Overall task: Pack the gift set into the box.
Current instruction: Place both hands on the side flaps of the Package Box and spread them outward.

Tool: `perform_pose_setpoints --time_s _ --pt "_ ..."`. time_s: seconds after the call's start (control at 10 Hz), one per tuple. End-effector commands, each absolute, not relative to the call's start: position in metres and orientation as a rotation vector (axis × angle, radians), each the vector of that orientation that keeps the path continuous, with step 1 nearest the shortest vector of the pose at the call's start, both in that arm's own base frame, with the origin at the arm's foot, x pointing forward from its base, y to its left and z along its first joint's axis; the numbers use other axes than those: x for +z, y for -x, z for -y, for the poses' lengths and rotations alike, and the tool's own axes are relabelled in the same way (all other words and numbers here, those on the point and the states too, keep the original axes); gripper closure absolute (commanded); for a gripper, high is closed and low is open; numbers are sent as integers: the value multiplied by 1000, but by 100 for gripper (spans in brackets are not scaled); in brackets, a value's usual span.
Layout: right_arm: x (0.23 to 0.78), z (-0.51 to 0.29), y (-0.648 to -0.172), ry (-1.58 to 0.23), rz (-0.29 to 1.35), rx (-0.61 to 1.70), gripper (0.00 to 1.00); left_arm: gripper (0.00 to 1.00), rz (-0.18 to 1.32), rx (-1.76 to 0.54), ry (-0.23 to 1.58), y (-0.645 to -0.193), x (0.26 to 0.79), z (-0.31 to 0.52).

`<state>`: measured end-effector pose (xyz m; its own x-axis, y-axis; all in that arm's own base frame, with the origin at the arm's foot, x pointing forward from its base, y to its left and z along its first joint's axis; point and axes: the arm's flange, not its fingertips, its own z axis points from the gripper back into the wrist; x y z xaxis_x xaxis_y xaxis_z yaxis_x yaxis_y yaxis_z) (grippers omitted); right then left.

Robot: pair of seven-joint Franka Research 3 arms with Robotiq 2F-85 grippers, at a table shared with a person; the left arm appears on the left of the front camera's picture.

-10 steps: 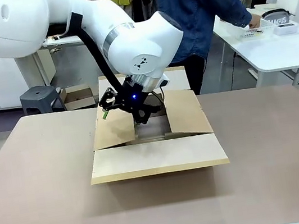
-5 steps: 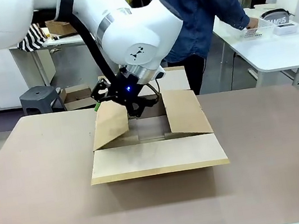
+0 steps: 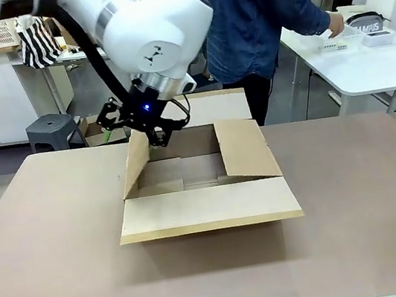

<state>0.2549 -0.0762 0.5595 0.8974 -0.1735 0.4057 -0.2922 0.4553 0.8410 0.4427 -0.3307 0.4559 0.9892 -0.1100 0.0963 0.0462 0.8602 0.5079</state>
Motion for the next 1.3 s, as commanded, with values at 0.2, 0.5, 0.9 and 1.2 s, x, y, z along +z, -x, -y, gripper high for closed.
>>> perform_pose_setpoints --time_s 0.2,0.5,0.9,1.2 --pt "561 74 -258 -1124 501 99 0 0 121 -43 -392 -427 469 283" --pt "561 74 -258 -1124 501 99 0 0 106 -8 -292 -430 475 246" --pt "561 74 -258 -1124 501 99 0 0 121 73 -140 -422 490 180" --pt "561 74 -258 -1124 501 99 0 0 81 30 18 -424 475 144"
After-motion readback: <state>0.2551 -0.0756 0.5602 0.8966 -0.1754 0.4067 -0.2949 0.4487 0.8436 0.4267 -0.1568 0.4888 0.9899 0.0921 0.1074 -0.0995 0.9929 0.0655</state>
